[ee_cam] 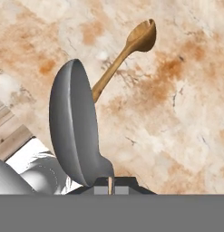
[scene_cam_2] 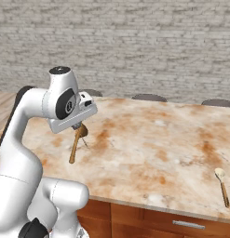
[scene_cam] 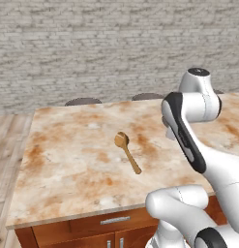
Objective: Organize the utensils by type. Pick up the wooden spoons from the counter and place them in the open cabinet. Then pick up the metallic utensils from the counter and place them in the open drawer.
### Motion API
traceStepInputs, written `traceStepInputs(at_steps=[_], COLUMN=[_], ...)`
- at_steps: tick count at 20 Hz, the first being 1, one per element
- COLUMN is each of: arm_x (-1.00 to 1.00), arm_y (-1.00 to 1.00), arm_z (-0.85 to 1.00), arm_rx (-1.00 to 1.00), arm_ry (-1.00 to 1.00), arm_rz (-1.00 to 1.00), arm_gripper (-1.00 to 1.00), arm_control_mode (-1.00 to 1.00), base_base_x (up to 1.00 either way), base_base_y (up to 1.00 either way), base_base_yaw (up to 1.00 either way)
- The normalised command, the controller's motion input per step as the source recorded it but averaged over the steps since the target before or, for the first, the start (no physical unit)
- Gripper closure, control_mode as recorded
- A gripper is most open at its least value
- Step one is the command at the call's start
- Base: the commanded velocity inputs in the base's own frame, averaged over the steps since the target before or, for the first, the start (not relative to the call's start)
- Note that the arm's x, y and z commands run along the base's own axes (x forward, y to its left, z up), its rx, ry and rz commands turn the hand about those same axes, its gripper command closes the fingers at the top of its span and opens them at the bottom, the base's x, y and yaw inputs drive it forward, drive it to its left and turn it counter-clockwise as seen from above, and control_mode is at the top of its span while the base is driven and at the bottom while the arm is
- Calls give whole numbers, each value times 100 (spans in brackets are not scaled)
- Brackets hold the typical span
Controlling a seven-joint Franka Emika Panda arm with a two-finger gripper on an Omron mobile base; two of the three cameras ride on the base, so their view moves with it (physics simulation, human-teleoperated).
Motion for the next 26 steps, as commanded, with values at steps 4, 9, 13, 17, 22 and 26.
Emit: traceStepInputs(at_steps=[4, 9, 13, 17, 22, 26], arm_x=[-4, 0, 0, 0, 0, 0], arm_y=[1, 0, 0, 0, 0, 0], arm_z=[6, 1, 0, 0, 0, 0], arm_rx=[-1, -1, 0, 0, 0, 0], arm_ry=[0, 0, 0, 0, 0, 0], arm_rz=[5, 5, 5, 4, 0, 0], arm_gripper=[100, 100, 100, 100, 100, 100], arm_control_mode=[-100, -100, -100, -100, 100, 100], base_base_x=[0, 0, 0, 0, 0, -3], base_base_y=[0, 0, 0, 0, 0, 0], base_base_yaw=[0, 0, 0, 0, 0, 0])
